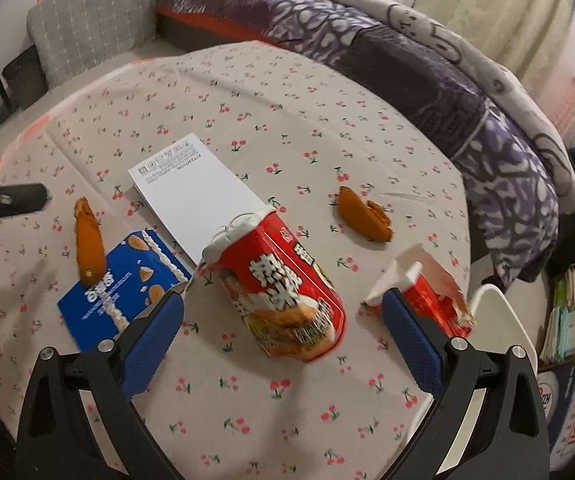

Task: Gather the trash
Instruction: 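Grasp the orange peel piece with the left gripper while the right grasps the red snack bag, then lift the orange peel and red snack bag and carry them toward the bin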

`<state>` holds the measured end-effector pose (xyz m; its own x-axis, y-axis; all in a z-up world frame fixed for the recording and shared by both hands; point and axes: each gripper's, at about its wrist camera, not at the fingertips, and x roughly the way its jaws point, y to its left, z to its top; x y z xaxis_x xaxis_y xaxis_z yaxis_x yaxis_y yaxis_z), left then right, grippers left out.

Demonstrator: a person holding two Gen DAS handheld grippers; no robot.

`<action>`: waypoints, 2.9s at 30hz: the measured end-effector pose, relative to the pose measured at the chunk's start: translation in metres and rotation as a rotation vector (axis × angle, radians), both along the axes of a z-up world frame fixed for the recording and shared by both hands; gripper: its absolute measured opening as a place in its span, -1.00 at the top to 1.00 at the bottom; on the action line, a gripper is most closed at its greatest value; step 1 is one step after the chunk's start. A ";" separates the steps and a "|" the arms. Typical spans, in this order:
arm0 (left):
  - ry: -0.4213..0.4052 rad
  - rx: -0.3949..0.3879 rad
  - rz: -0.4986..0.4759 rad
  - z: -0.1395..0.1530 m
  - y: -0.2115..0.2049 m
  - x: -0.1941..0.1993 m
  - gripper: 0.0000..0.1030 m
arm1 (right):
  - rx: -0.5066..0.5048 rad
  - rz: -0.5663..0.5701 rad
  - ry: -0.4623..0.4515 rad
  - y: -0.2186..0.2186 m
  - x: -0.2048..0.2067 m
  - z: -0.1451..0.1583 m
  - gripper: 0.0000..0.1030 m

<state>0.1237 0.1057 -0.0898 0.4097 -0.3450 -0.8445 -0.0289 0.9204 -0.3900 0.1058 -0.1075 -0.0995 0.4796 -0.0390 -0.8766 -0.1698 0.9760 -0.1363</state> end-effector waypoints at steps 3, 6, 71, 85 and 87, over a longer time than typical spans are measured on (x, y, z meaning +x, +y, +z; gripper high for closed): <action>0.049 -0.008 0.001 -0.011 0.005 0.006 0.44 | 0.012 -0.003 0.013 0.002 0.004 -0.002 -0.87; 0.117 -0.039 0.046 -0.026 0.006 0.015 0.29 | 0.016 0.006 0.002 0.004 0.006 0.000 -0.87; 0.154 0.094 0.120 -0.053 0.007 0.030 0.37 | 0.467 -0.048 -0.331 -0.013 -0.022 0.102 0.22; -0.150 0.089 0.058 0.017 0.005 0.013 0.64 | 0.477 -0.057 -0.352 -0.007 -0.023 0.104 0.22; -0.194 0.095 0.044 0.027 -0.001 0.010 0.64 | 0.479 -0.065 -0.353 -0.010 -0.024 0.104 0.22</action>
<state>0.1338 0.1048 -0.0626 0.5805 -0.2454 -0.7764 -0.0028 0.9529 -0.3034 0.0814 -0.1176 0.0050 0.7553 0.2819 -0.5917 -0.1318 0.9497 0.2842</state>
